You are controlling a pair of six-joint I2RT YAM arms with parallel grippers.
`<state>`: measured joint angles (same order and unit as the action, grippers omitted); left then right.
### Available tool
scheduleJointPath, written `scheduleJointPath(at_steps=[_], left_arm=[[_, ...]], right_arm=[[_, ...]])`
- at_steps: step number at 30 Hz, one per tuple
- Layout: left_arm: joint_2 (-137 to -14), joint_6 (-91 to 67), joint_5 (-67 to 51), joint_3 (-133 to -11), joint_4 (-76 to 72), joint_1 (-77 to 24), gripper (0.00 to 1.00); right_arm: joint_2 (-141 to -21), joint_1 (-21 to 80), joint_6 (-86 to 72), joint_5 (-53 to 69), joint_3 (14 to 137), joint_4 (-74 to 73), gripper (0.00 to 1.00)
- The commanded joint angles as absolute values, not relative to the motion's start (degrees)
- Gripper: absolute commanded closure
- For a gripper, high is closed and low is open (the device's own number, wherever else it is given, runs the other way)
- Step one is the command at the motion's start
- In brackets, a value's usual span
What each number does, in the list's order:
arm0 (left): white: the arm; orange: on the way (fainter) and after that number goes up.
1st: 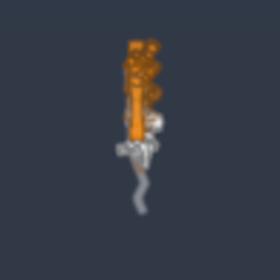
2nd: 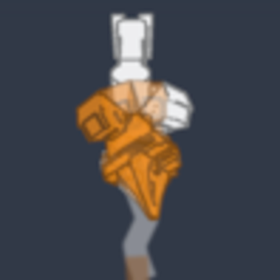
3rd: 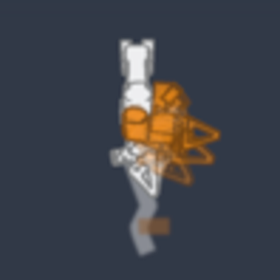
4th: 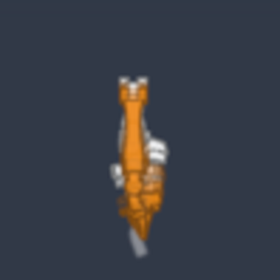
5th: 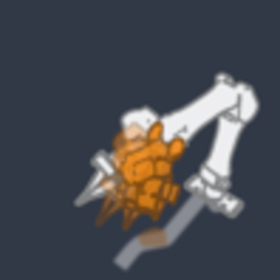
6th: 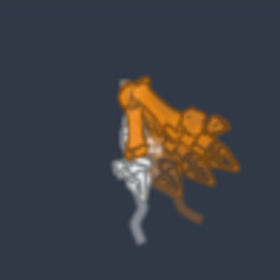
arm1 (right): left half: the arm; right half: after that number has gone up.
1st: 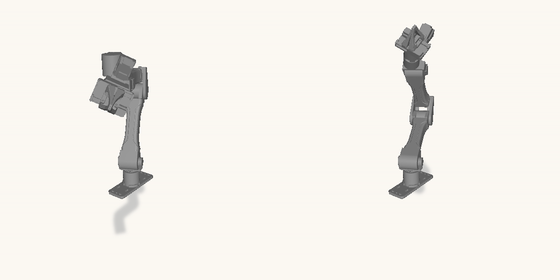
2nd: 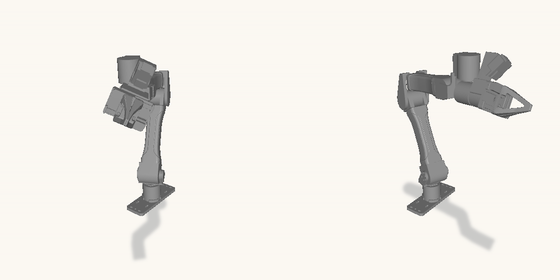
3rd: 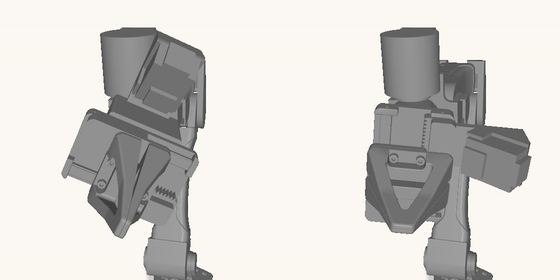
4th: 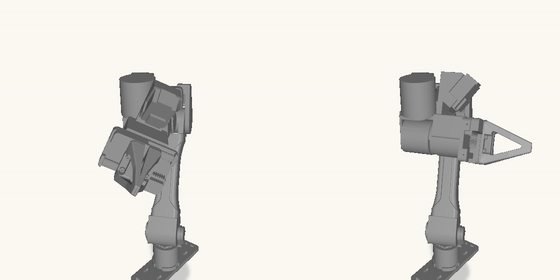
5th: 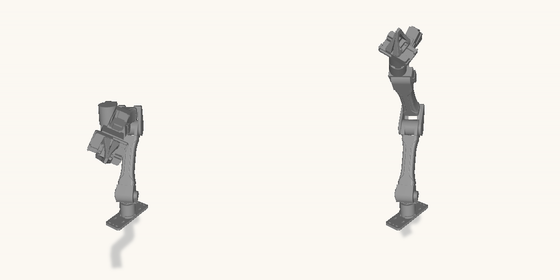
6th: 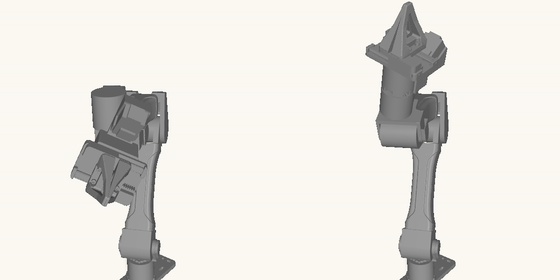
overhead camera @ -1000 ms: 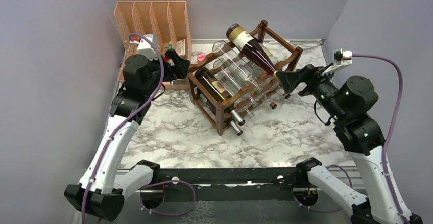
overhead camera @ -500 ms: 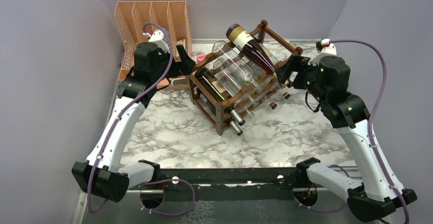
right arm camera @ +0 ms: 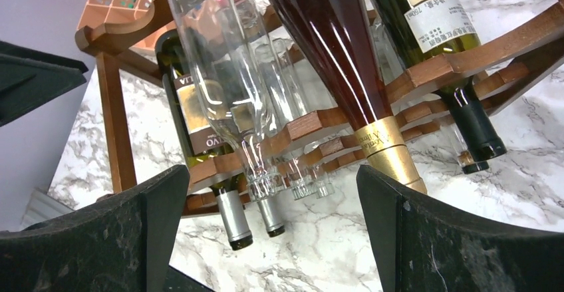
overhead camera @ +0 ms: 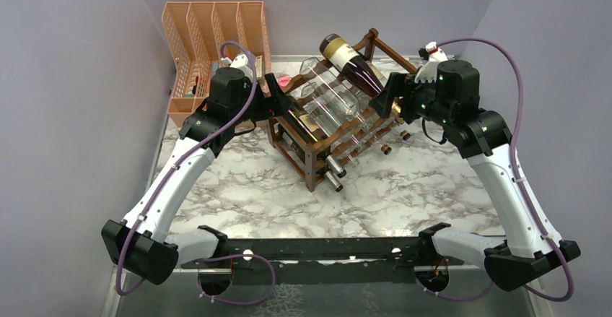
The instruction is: Take the wine bottle off the wine rack
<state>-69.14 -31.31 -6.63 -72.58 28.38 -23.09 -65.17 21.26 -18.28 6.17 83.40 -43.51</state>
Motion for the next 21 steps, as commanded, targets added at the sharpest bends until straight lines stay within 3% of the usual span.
scheduleJointPath(at_steps=[1,4,9,21], left_arm=[[-68.9,-32.9,-2.6,-71.8,27.2,-23.5,0.12],[-70.9,-31.2,-0.7,-73.4,27.2,-23.5,0.18],[-75.0,-28.6,3.4,-75.9,28.3,-23.5,0.37],[-83.0,-21.5,7.8,-82.7,28.4,-22.2,0.58]], right_arm=[[-63.5,21.0,-15.3,9.9,84.1,-44.5,0.01],[-62.9,21.0,-14.9,10.0,83.9,-43.9,0.00],[-62.0,21.0,-14.7,9.9,84.2,-43.8,0.00],[-62.1,21.0,-14.8,8.4,82.7,-42.3,0.00]])
